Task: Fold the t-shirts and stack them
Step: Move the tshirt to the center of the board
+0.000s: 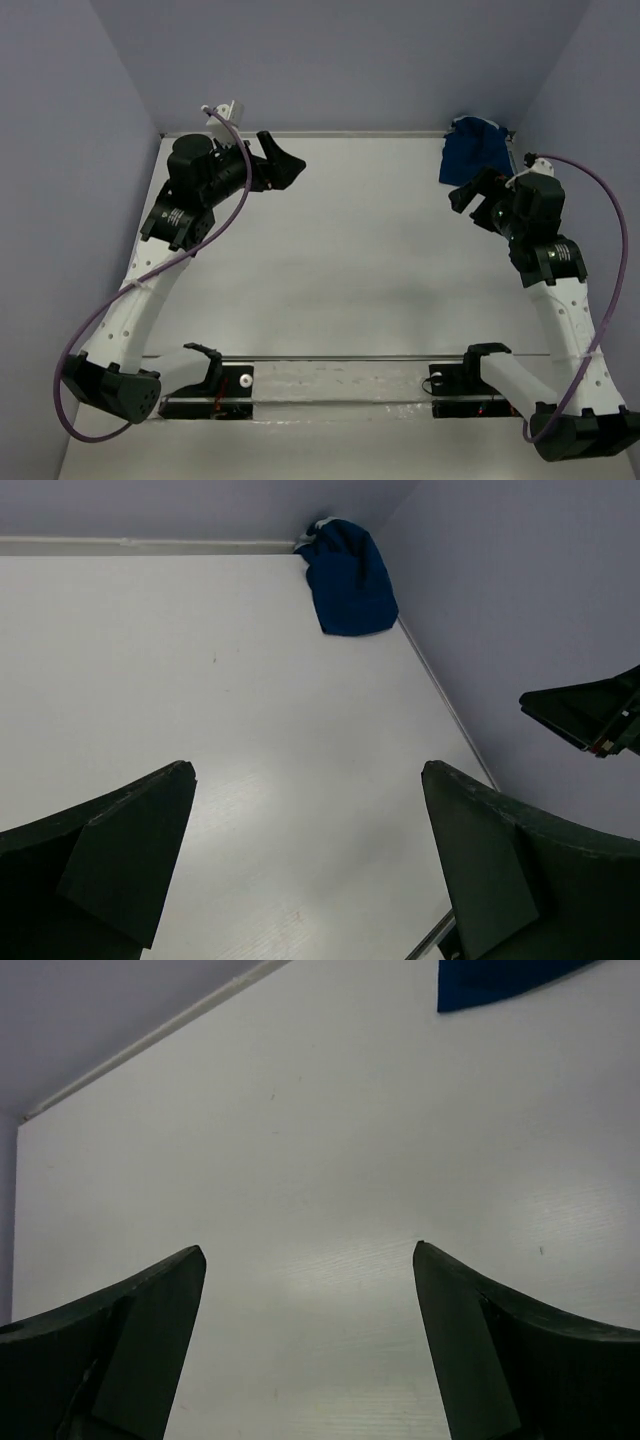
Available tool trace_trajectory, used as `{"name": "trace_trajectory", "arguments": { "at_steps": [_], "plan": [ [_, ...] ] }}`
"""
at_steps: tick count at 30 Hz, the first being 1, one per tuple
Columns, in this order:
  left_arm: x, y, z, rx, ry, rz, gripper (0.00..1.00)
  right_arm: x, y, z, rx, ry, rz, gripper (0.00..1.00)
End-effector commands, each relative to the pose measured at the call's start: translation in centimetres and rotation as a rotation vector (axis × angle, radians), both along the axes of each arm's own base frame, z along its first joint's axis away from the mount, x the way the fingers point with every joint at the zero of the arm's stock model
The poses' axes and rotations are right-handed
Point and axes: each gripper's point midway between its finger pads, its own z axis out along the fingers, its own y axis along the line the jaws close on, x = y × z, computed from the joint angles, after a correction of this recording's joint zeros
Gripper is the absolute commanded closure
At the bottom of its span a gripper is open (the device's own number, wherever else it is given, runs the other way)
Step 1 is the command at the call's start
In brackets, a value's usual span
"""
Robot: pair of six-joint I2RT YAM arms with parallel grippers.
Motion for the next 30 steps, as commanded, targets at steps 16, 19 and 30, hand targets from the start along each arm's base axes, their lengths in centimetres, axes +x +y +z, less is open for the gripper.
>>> {"name": "trace_trajectory", "arguments": {
  "at_steps": [16, 19, 30],
  "plan": [
    [-1.9, -0.2, 1.4, -0.100, -0.056, -0.028, 0.77, 3.4, -1.0, 0.6, 0.035, -0.031, -0.097, 1.00],
    [-1.7, -0.7, 0.3, -0.092, -0.022, -0.051, 1.00, 4.9, -1.7, 0.0, 0.002, -0.039, -0.126, 1.00],
    [-2.3, 1.4, -3.6, 0.013, 0.019, 0.028, 1.00, 18.7, -8.9, -8.4, 0.076, 0.072, -0.250, 0.51]
  ]
}}
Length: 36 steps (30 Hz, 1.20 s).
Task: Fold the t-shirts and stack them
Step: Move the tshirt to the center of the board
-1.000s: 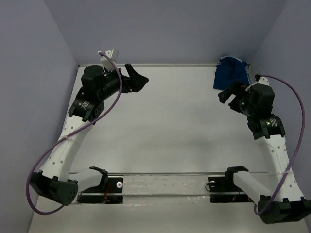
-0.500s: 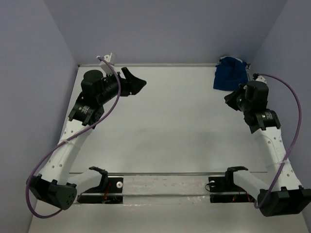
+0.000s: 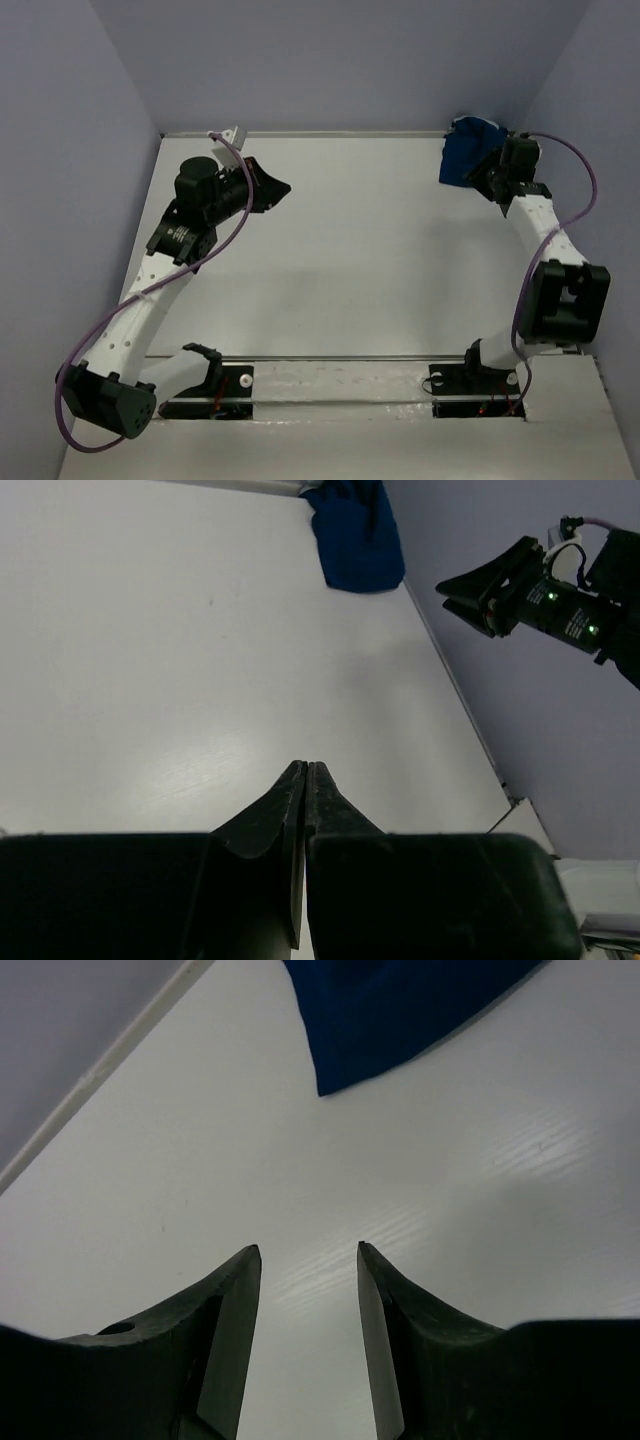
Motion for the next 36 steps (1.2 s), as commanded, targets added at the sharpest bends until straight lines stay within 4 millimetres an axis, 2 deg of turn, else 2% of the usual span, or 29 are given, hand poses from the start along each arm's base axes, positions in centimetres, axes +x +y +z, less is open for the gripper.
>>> {"name": "trace_trajectory", "arguments": {
  "at_steps": [1, 2, 3, 4, 5, 6, 7, 8, 11, 14, 15, 18, 21, 23, 24, 25, 26, 27, 28, 30, 31, 32, 33, 34, 35, 36],
  "plan": [
    [-0.7, 1.7, 0.1, 0.055, -0.051, 0.056, 1.00, 6.0, -2.8, -1.4, 0.021, -0.052, -0.051, 0.51],
    [-0.7, 2.1, -0.4, 0.083, -0.045, 0.071, 1.00, 7.2, -4.1, -3.9, 0.021, -0.012, -0.107, 0.50],
    [-0.7, 2.3, -0.7, 0.099, -0.041, 0.078, 1.00, 7.7, -4.7, -4.9, 0.035, -0.007, -0.127, 0.50],
    [-0.8, 2.5, -1.3, 0.120, -0.030, 0.078, 1.00, 8.4, -4.7, -7.2, 0.068, 0.023, -0.142, 0.49],
    [-0.8, 2.6, -1.3, 0.122, -0.031, 0.086, 1.00, 8.7, -5.3, -6.7, 0.090, -0.003, -0.163, 0.49],
    [-0.7, 2.7, -1.7, 0.135, -0.024, 0.086, 1.00, 9.2, -5.6, -8.9, 0.125, 0.029, -0.182, 0.49],
    [-0.5, 3.0, -2.1, 0.147, -0.015, 0.102, 1.00, 9.9, -6.3, -9.1, 0.162, 0.015, -0.227, 0.48],
    [-0.4, 3.1, -2.3, 0.156, -0.016, 0.107, 1.00, 10.2, -6.6, -11.2, 0.174, 0.048, -0.251, 0.48],
    [-0.1, 3.4, -2.6, 0.171, -0.012, 0.129, 0.97, 11.9, -7.7, -12.6, 0.204, 0.034, -0.305, 0.48],
    [0.3, 3.8, -3.3, 0.187, 0.009, 0.152, 0.97, 12.6, -8.3, -14.5, 0.234, 0.064, -0.373, 0.48],
    [0.3, 3.8, -3.3, 0.187, 0.009, 0.153, 0.97, 12.6, -8.5, -14.5, 0.234, 0.062, -0.387, 0.48],
    [0.5, 4.0, -3.3, 0.188, 0.012, 0.173, 0.96, 13.4, -8.8, -16.4, 0.248, 0.100, -0.411, 0.52],
    [0.8, 4.2, -3.5, 0.197, 0.024, 0.187, 0.96, 14.4, -8.9, -16.7, 0.258, 0.088, -0.414, 0.55],
    [1.1, 4.1, -3.6, 0.196, 0.032, 0.191, 0.95, 15.3, -9.1, -17.5, 0.263, 0.112, -0.421, 0.61],
    [1.1, 4.2, -3.7, 0.197, 0.038, 0.196, 0.95, 15.1, -9.0, -18.1, 0.263, 0.145, -0.422, 0.84],
    [1.2, 4.2, -3.6, 0.195, 0.038, 0.199, 0.93, 15.8, -9.1, -17.6, 0.255, 0.131, -0.406, 0.94],
    [1.3, 4.2, -3.5, 0.192, 0.039, 0.204, 0.90, 15.9, -8.8, -17.8, 0.264, 0.132, -0.388, 0.99],
    [1.4, 4.3, -3.4, 0.190, 0.038, 0.212, 0.86, 16.6, -8.5, -16.7, 0.270, 0.091, -0.362, 1.00],
    [1.5, 4.2, -3.6, 0.190, 0.043, 0.213, 0.81, 17.0, -7.6, -15.8, 0.274, 0.058, -0.315, 1.00],
    [1.8, 4.0, -3.9, 0.177, 0.052, 0.215, 0.77, 17.0, -4.9, -13.0, 0.235, 0.023, -0.192, 1.00],
    [2.0, 4.0, -4.1, 0.174, 0.058, 0.220, 0.71, 16.4, -3.3, -12.4, 0.229, 0.041, -0.151, 1.00],
    [2.3, 3.8, -4.7, 0.173, 0.072, 0.221, 0.69, 15.1, 0.1, -13.2, 0.237, 0.081, -0.069, 1.00],
    [2.5, 3.8, -5.1, 0.169, 0.082, 0.226, 0.68, 14.0, 2.2, -13.0, 0.250, 0.095, -0.033, 1.00],
    [2.7, 3.7, -5.3, 0.157, 0.095, 0.237, 0.68, 13.2, 4.4, -10.6, 0.263, 0.056, 0.017, 1.00],
    [3.1, 3.7, -5.9, 0.157, 0.108, 0.243, 0.68, 11.8, 9.0, -10.5, 0.266, 0.077, 0.098, 1.00],
    [3.4, 3.6, -5.9, 0.150, 0.106, 0.249, 0.68, 10.4, 11.6, -10.6, 0.268, 0.100, 0.139, 1.00]
  ]
}}
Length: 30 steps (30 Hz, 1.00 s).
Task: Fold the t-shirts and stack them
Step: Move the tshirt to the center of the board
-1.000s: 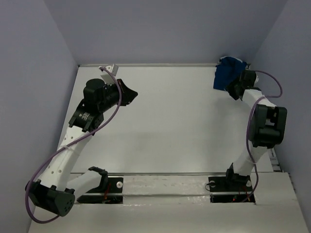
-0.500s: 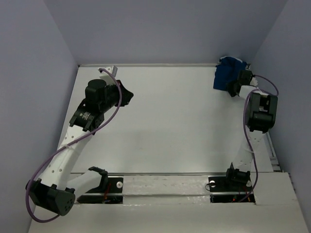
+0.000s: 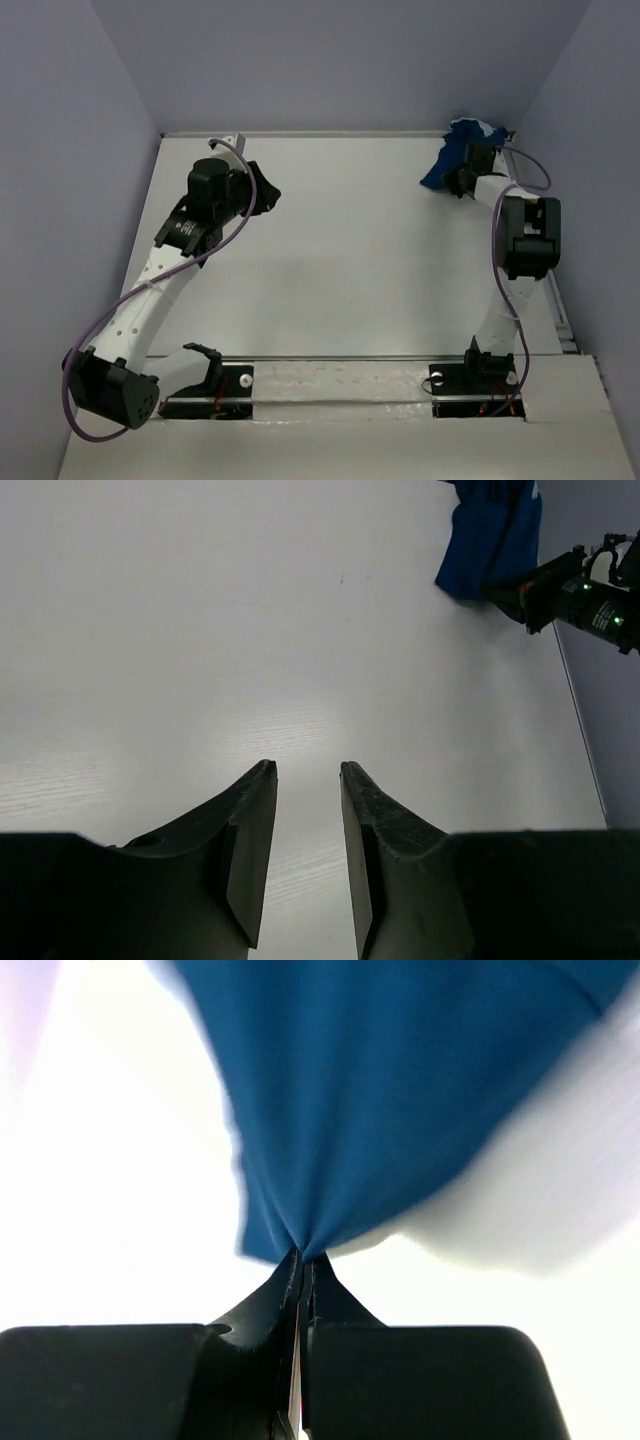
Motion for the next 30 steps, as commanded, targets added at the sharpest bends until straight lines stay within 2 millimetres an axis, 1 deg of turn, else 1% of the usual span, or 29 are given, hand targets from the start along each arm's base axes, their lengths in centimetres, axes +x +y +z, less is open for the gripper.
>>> {"name": "trace_trajectory", "arguments": {
  "at_steps": [1, 2, 3, 4, 5, 6, 7, 8, 9, 10, 12, 13, 14, 15, 16, 17, 18, 19, 20, 21, 22, 23, 24, 25, 26, 27, 28, 29, 30],
  "plan": [
    [1.5, -0.2, -0.7, -0.041, 0.000, 0.049, 0.68, -5.0, 15.6, 5.2, 0.038, -0.061, 0.351, 1.00],
    [1.8, -0.2, -1.2, -0.037, 0.012, 0.053, 0.68, -6.9, 19.5, 5.1, 0.068, -0.045, 0.405, 1.00],
    [1.9, -0.1, -1.5, -0.033, 0.017, 0.061, 0.68, -8.9, 20.8, 3.8, 0.088, -0.014, 0.422, 1.00],
    [2.1, -0.2, -2.3, -0.033, 0.037, 0.067, 0.68, -9.9, 21.9, 4.6, 0.108, -0.031, 0.442, 1.00],
    [2.1, -0.1, -2.8, -0.029, 0.051, 0.075, 0.68, -10.7, 22.8, 4.4, 0.133, -0.021, 0.449, 1.00],
    [2.0, -0.1, -4.1, -0.027, 0.077, 0.081, 0.68, -11.6, 23.9, 4.1, 0.145, -0.010, 0.475, 1.00],
    [1.9, -0.2, -5.2, -0.029, 0.103, 0.080, 0.67, -12.6, 24.2, 3.1, 0.145, 0.017, 0.491, 0.92],
    [1.9, -0.4, -5.9, -0.054, 0.128, 0.090, 0.67, -13.1, 24.6, 2.6, 0.144, 0.032, 0.534, 0.84],
    [1.6, -0.4, -7.8, -0.049, 0.166, 0.091, 0.67, -13.7, 25.4, 2.3, 0.145, 0.050, 0.581, 0.72],
    [1.3, -0.8, -8.7, -0.061, 0.187, 0.073, 0.67, -14.7, 25.5, 1.5, 0.150, 0.113, 0.606, 0.64],
    [0.8, -1.0, -11.5, -0.054, 0.249, 0.083, 0.64, -15.4, 25.6, 2.4, 0.134, 0.104, 0.665, 0.41],
    [0.6, -1.0, -12.8, -0.048, 0.279, 0.086, 0.63, -15.7, 25.5, 2.9, 0.125, 0.089, 0.675, 0.36],
    [0.5, -0.9, -13.6, -0.047, 0.296, 0.090, 0.60, -16.3, 25.1, 3.3, 0.100, 0.077, 0.691, 0.31],
    [0.1, -0.9, -14.8, -0.043, 0.330, 0.093, 0.57, -16.5, 25.0, 5.2, 0.085, 0.033, 0.709, 0.27],
    [-0.4, -1.4, -15.6, -0.042, 0.354, 0.075, 0.55, -17.3, 24.7, 5.7, 0.073, 0.044, 0.727, 0.21],
    [-0.7, -1.8, -16.7, -0.039, 0.381, 0.066, 0.54, -17.7, 24.6, 6.2, 0.052, 0.033, 0.758, 0.19],
    [-0.5, -2.5, -16.9, -0.060, 0.372, 0.053, 0.52, -18.3, 24.7, 6.7, 0.059, 0.025, 0.778, 0.19],
    [-1.5, -3.3, -18.6, -0.084, 0.433, 0.044, 0.50, -19.5, 24.5, 7.2, 0.063, 0.021, 0.792, 0.20],
    [-1.3, -4.0, -18.9, -0.117, 0.420, 0.043, 0.50, -20.0, 24.4, 7.3, 0.065, 0.019, 0.800, 0.24],
    [-1.2, -4.5, -19.2, -0.137, 0.425, 0.052, 0.50, -21.1, 24.1, 6.6, 0.069, 0.039, 0.795, 0.30],
    [-1.0, -4.9, -19.5, -0.175, 0.442, 0.082, 0.50, -21.6, 23.8, 7.7, 0.065, 0.002, 0.789, 0.37],
    [-0.7, -5.2, -20.4, -0.180, 0.456, 0.106, 0.50, -22.0, 23.5, 7.7, 0.061, -0.004, 0.782, 0.43],
    [0.0, -5.6, -20.4, -0.197, 0.442, 0.120, 0.50, -22.4, 23.2, 7.9, 0.053, -0.012, 0.768, 0.50],
    [1.1, -5.5, -20.2, -0.202, 0.423, 0.160, 0.50, -22.9, 22.8, 7.9, 0.046, -0.011, 0.762, 0.55],
    [3.3, -5.5, -20.9, -0.188, 0.411, 0.237, 0.50, -24.1, 22.2, 8.4, 0.029, -0.025, 0.761, 0.57],
    [3.2, -5.5, -22.2, -0.174, 0.439, 0.246, 0.50, -24.4, 22.1, 8.6, 0.027, -0.035, 0.762, 0.57],
    [4.7, -5.9, -21.6, -0.178, 0.422, 0.259, 0.50, -24.7, 21.8, 8.7, 0.019, -0.035, 0.756, 0.56],
    [5.6, -5.4, -23.4, -0.141, 0.435, 0.307, 0.50, -25.2, 21.6, 8.6, 0.015, -0.026, 0.758, 0.56],
    [6.2, -5.5, -23.8, -0.133, 0.433, 0.322, 0.51, -25.5, 21.5, 8.8, 0.012, -0.030, 0.759, 0.56]
  ]
}}
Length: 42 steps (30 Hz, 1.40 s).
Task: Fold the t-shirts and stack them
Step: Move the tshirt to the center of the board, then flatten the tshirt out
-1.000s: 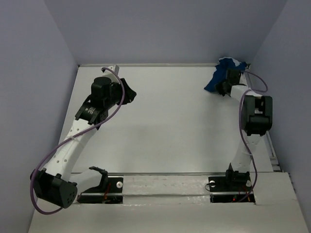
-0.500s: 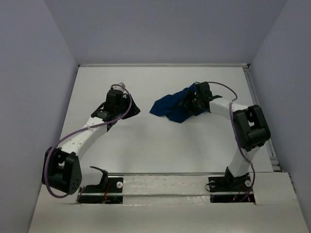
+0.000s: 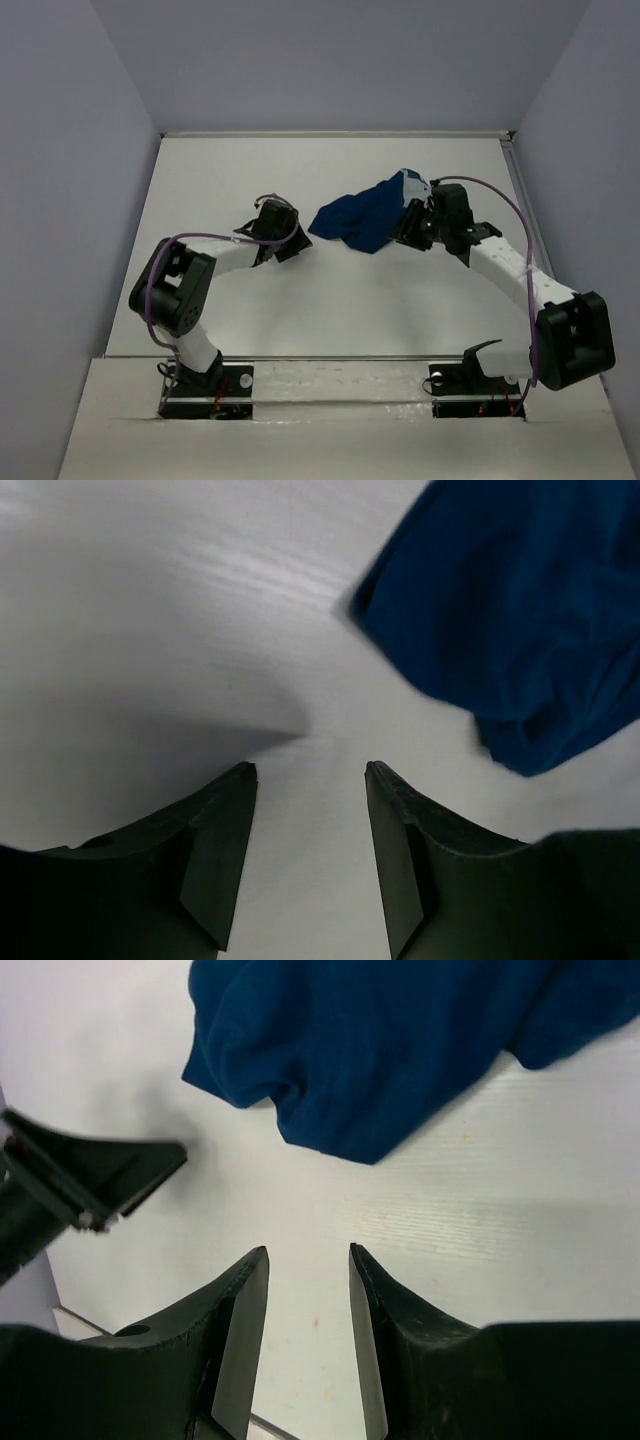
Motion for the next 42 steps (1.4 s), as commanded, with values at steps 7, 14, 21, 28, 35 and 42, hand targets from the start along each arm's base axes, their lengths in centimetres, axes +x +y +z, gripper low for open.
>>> {"name": "trace_trajectory", "arguments": {
  "at_steps": [7, 14, 21, 28, 35, 42],
  "plan": [
    [8.7, -1.7, -1.1, -0.032, -0.062, 0.234, 0.70, -3.9, -1.1, 0.8, 0.012, -0.033, 0.001, 0.55],
    [9.2, -1.4, -0.8, -0.021, -0.066, 0.262, 0.66, -4.9, -1.5, 0.1, 0.017, -0.023, -0.013, 0.55],
    [7.5, -2.9, -1.4, -0.028, -0.035, 0.220, 0.68, -4.3, -2.6, -2.0, -0.052, 0.019, -0.072, 0.50],
    [6.2, -1.6, -2.0, 0.024, -0.001, 0.240, 0.57, -2.7, -1.7, -1.0, -0.021, -0.014, -0.058, 0.49],
    [4.8, -1.0, -3.5, 0.030, 0.060, 0.267, 0.64, -2.5, -1.8, -0.9, -0.036, -0.022, -0.052, 0.49],
    [3.6, -1.2, -4.5, 0.021, 0.089, 0.263, 0.64, -2.1, -1.8, -1.2, -0.045, -0.019, -0.055, 0.49]
  ]
}}
